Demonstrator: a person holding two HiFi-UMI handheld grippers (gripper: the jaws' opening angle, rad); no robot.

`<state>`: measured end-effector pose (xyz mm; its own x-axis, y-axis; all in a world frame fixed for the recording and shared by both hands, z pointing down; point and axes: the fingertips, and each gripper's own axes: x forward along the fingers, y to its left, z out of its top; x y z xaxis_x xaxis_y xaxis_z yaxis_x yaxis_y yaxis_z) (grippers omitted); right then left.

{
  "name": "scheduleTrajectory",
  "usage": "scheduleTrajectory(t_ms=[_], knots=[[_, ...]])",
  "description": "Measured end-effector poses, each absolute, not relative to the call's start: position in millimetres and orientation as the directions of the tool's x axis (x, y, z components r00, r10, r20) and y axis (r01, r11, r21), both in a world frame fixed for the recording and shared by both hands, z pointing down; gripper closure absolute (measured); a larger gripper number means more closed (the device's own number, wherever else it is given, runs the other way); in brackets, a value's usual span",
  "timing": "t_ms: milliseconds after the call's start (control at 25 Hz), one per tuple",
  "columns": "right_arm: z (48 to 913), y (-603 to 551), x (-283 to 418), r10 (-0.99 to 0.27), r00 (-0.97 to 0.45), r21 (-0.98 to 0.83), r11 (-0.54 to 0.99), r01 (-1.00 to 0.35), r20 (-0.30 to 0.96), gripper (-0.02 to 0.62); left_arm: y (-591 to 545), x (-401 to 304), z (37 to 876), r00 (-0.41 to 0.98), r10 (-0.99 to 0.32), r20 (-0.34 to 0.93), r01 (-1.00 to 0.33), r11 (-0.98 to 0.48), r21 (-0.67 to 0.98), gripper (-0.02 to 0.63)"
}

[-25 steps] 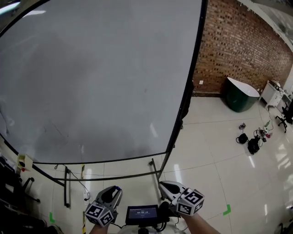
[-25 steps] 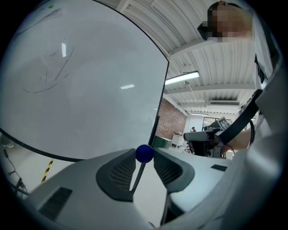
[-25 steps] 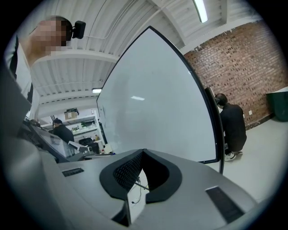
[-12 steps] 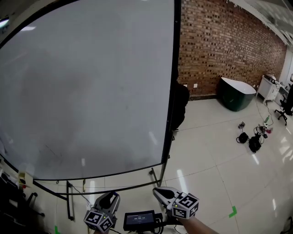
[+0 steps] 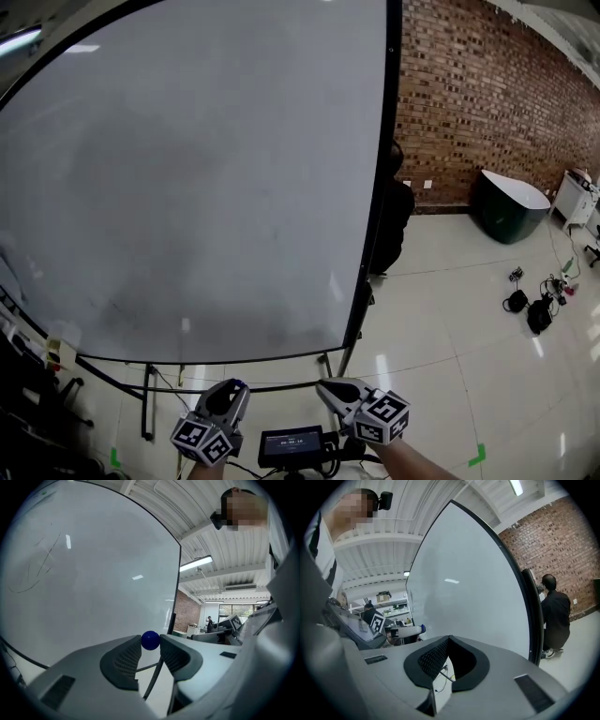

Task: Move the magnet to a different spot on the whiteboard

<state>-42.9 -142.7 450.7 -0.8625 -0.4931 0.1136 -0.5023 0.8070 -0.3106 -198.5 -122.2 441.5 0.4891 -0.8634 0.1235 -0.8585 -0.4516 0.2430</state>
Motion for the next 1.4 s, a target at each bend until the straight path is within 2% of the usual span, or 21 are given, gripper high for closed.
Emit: scheduleTrajectory(t_ms=[280, 640, 1400], knots=[[446, -165, -12, -0.447, -0.889, -0.313, 0.834, -0.454, 0.099, 0.563, -141, -163, 427, 0.438, -0.889, 0.136, -0.893, -0.413, 0.177, 0.448], [448, -195, -2, -0.418, -0.905, -0.333, 0.844, -0.419, 0.081, 0.563, -171, -150, 395, 0.383, -0.914, 0.138, -0.923, -0.385, 0.01, 0.448], [454, -236, 35, -0.37, -0.927, -0.362, 0.858, -0.364, 0.056, 0.563, -217, -97, 329, 0.326, -0.941, 0.094, -0.898, -0.34, -0.281, 0.448]])
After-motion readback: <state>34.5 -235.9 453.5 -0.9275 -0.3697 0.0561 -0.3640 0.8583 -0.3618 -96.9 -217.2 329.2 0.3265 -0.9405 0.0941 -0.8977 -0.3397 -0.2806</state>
